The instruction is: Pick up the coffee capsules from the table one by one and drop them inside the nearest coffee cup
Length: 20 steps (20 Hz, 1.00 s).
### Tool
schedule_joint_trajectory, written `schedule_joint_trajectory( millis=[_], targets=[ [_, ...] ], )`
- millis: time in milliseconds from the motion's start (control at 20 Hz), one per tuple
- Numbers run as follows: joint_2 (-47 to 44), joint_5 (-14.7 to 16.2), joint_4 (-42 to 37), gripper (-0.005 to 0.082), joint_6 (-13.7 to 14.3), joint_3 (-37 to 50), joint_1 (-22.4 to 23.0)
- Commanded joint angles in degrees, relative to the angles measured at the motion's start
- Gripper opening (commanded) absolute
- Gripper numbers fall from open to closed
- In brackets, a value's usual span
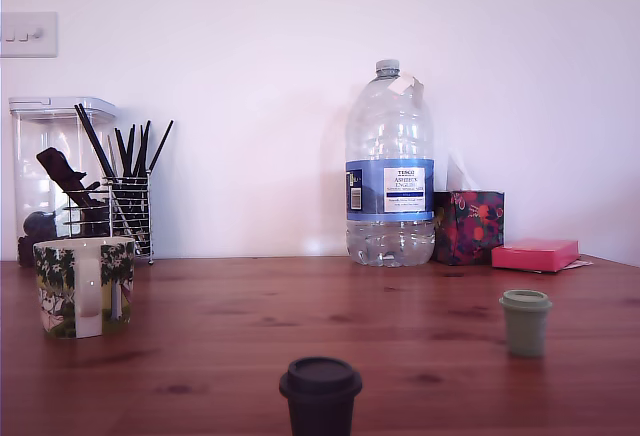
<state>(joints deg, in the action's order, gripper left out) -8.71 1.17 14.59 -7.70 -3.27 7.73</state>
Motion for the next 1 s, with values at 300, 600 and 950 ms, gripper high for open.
schedule_joint_trajectory(
  millis=[300, 600, 950],
  targets=[
    [0.5, -0.1, -0.9, -0.0019, 0.2, 1.2, -0.1],
    [0.5, 3.2, -5.3, -0.0019, 0.2, 1.1, 0.0],
    [0.4, 10.8, -10.0, -0.0019, 0.2, -4.1, 3.8]
  ],
)
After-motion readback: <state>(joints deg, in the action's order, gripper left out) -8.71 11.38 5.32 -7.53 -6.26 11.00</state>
